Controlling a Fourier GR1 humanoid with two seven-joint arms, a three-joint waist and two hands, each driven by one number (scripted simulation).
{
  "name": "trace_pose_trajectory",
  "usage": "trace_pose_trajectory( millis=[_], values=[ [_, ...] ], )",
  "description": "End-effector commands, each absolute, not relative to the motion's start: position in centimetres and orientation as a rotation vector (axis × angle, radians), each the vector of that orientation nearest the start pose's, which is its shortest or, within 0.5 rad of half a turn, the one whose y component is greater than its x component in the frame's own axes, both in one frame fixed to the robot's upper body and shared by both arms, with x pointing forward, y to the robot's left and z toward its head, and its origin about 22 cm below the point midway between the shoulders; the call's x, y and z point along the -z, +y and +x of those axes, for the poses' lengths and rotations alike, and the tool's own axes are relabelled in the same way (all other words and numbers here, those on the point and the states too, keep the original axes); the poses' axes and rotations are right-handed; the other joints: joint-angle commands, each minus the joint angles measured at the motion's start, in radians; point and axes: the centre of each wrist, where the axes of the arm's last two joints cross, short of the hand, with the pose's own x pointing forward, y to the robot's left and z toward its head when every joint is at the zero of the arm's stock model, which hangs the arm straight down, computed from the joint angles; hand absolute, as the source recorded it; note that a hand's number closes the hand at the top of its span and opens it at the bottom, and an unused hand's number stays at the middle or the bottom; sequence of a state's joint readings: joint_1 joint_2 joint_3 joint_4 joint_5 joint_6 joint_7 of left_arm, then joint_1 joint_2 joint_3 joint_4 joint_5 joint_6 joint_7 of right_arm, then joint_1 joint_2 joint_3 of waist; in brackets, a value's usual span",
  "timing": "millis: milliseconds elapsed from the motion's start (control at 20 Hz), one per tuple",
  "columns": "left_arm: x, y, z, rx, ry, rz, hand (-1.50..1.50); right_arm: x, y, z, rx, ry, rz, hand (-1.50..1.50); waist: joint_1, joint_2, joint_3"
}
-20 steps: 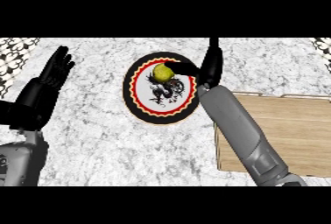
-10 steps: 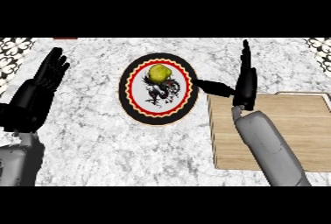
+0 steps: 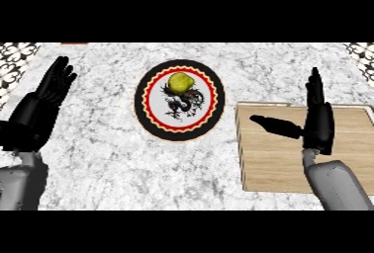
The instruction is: Pick the pear from the tray and place it in the plate
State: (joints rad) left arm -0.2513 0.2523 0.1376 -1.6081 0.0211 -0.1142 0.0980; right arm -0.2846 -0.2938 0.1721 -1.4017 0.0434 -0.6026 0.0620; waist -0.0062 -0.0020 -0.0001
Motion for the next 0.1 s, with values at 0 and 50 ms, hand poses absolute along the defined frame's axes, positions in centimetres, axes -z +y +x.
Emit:
trace_pose_trajectory(
  millis=[0,50],
  values=[
    [-11.5,28.0,28.7,0.22,-1.74,0.14,0.0,-3.8,-26.1,29.7,0.035,-1.665,-0.624,-1.5,0.006,0.001,0.0],
    [-9.7,30.3,29.9,0.23,-1.753,0.141,0.0,-3.8,-24.9,28.8,0.061,-1.681,-0.64,-1.5,0.003,0.002,0.0]
  ],
)
